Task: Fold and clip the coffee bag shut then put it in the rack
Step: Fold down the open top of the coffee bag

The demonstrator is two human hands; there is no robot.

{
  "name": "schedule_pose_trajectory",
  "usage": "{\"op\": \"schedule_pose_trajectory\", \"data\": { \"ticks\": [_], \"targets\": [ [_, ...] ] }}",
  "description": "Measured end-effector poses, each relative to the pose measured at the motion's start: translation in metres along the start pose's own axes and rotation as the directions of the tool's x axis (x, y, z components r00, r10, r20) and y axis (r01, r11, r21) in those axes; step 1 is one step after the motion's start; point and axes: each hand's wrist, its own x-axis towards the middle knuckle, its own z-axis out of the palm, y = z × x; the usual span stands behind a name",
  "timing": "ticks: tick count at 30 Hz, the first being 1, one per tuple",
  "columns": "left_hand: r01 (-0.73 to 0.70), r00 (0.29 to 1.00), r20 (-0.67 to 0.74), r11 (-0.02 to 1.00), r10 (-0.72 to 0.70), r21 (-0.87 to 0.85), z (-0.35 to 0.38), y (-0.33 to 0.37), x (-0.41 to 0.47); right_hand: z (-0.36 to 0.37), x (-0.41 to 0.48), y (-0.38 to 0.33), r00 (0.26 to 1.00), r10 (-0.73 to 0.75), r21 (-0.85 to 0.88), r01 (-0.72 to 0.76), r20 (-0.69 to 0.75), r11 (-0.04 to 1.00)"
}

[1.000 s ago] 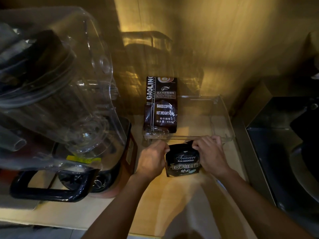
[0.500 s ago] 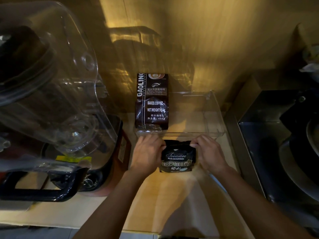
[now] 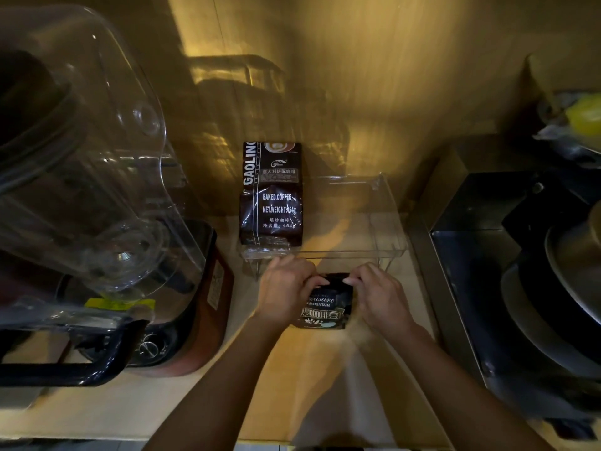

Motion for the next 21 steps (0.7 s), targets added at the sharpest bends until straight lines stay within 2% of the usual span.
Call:
{"op": "schedule_pose_trajectory", "data": {
  "ticks": [5, 13, 17, 19, 21],
  "targets": [
    [0.039, 0.998, 0.046, 0.998, -0.037, -0.056, -0.015, -0.022, -0.014, -0.001, 0.001, 0.003, 1.000, -0.001, 0.051, 0.003, -0.028, 0.999],
    [0.146, 0.989, -0.009, 0.987, -0.147, -0.068, -0.022, -0.022, -0.020, 0.000, 0.003, 0.001, 0.999, -0.006, 0.040, 0.007, -0.041, 0.999],
    [-0.018, 1.000, 0.014, 0.986, 0.016, 0.166, -0.027, -0.019, -0.015, -0.003, 0.002, 0.004, 0.999, -0.018, 0.011, 0.018, -0.043, 1.000],
    [-0.089, 0.996, 0.044, 0.976, 0.082, 0.199, -0.026, -0.013, -0.011, -0.003, 0.000, 0.005, 0.998, -0.034, 0.012, 0.034, -0.052, 0.999],
    [-0.098, 0.993, 0.078, 0.981, 0.086, 0.167, -0.019, -0.003, -0.006, -0.002, -0.002, 0.002, 0.998, -0.045, 0.011, 0.046, -0.049, 0.999]
  ]
}}
